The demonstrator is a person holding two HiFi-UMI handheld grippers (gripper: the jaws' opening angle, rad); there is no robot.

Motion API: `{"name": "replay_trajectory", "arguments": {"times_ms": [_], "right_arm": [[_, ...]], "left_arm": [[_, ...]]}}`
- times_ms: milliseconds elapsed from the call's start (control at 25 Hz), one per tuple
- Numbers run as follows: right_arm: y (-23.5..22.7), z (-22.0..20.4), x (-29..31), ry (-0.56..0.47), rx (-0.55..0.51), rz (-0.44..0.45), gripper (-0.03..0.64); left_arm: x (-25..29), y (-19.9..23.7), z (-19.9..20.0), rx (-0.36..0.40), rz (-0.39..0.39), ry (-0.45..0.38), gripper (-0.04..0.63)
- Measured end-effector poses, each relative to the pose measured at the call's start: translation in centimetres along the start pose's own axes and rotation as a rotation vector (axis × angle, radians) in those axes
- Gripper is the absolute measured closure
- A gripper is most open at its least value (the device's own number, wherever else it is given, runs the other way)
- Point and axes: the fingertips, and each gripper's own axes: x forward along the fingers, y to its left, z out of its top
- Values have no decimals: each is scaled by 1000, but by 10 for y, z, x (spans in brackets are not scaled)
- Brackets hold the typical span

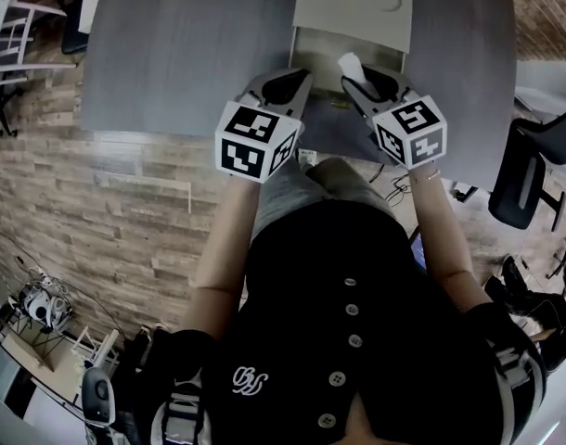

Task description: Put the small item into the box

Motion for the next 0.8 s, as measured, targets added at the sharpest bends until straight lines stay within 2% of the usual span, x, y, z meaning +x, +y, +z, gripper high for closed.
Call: {"name": "replay_trajectory", "arguments": {"times_ms": [200, 360, 600, 800], "right_arm": [[-17, -14, 30, 136, -152, -50, 477], [-21, -20, 47, 227, -255, -24, 477], [-25, -31, 64, 335, -328, 35, 476], [-27, -32, 69, 360, -348, 54, 468]], "left_arm": [[6, 5, -5, 3, -6, 19, 581], [11, 9, -5, -9, -3, 22, 581], [9, 17, -7, -24, 23, 29, 581], [6, 21, -3, -63, 25, 14, 581]]}}
